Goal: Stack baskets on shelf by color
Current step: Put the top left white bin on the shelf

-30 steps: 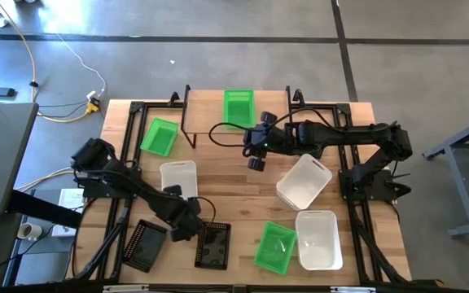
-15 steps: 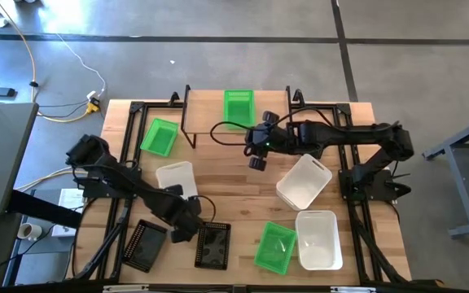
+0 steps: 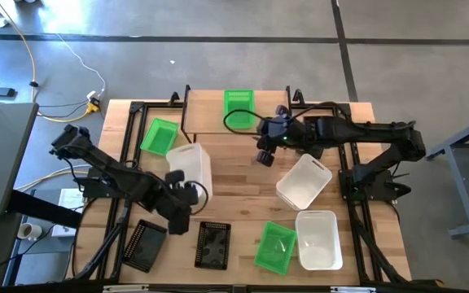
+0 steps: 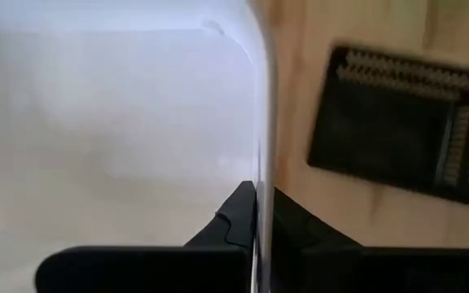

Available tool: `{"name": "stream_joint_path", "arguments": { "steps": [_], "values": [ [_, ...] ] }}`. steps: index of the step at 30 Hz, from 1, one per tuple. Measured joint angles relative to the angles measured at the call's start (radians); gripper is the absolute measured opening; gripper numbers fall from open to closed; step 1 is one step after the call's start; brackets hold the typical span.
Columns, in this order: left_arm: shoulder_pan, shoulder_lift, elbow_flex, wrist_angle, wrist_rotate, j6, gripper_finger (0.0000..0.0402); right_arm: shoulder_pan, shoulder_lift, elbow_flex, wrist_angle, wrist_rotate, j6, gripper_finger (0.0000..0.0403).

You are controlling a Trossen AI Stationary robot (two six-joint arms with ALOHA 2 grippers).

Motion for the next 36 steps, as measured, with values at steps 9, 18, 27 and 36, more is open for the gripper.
{"name": "stream_joint_path", "arguments": {
  "steps": [9,18,27,36],
  "values": [
    [0.143,-0.024,0.162,-0.086,-0.148,0.271,0.0001,0.0,-0.067,0.0,-0.008,0.004,0.055,0.0132],
    [0.393,-0.024,0.258,-0.115,-0.153,0.586,0.0001,0.0,-0.084,0.0,-0.026,0.006,0.104,0.0133],
    [0.659,-0.024,0.277,-0.119,-0.126,0.849,0.0,0.0,-0.084,0.0,-0.037,0.006,0.107,0.0133],
    [0.832,0.015,0.277,-0.101,0.026,1.002,0.0,-0.001,-0.084,0.0,-0.054,0.008,0.107,0.0133]
  ]
}}
